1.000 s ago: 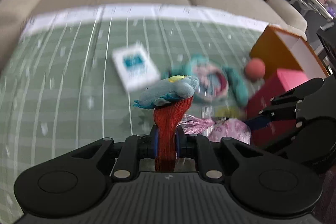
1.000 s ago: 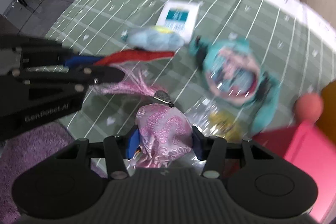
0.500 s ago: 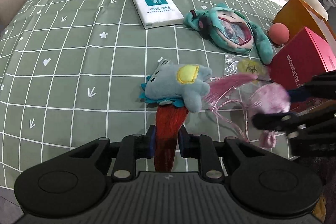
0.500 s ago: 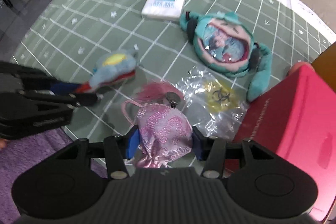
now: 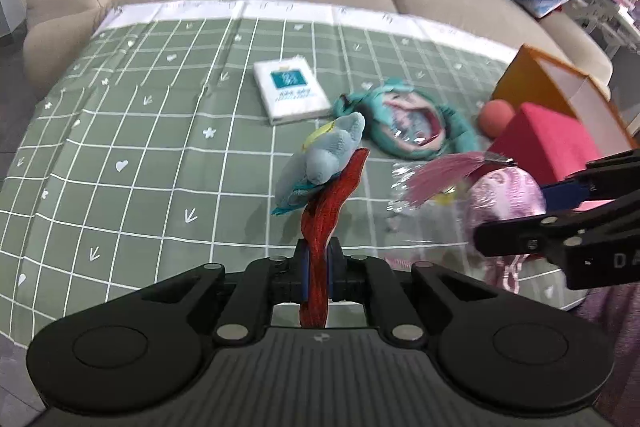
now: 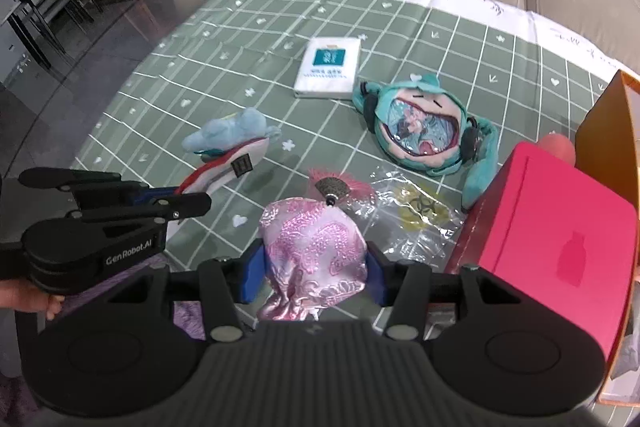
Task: Organize soft objects
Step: 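Lift and carry the blue plush and pink pouch over the orange shoebox with both grippers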
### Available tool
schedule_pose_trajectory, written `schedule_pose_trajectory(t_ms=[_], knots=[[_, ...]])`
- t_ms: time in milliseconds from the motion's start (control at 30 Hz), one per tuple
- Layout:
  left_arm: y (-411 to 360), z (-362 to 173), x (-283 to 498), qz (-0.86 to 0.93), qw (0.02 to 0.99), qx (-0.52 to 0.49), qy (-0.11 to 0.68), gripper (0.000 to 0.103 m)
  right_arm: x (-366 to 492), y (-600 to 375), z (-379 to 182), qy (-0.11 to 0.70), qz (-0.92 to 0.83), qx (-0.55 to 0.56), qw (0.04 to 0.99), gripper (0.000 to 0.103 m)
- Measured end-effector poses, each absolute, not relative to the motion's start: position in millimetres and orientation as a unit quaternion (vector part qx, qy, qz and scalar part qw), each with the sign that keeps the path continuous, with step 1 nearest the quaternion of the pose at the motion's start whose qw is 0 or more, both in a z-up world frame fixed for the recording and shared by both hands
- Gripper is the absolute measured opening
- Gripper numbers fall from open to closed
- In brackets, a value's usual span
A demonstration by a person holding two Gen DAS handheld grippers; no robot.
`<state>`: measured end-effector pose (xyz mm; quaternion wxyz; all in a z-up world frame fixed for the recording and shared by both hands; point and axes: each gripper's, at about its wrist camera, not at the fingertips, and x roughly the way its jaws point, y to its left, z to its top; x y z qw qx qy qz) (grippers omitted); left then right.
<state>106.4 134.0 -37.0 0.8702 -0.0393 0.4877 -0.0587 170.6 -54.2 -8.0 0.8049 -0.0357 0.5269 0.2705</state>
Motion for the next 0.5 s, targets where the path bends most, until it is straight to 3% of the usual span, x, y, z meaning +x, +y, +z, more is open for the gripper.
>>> schedule_pose_trajectory(t_ms=[500], knots=[[85,36,62,-0.107,0.907,-0.018,0.408,0.008,113,-107,50,0.455,0.266,-0.006,0.85,0.051]])
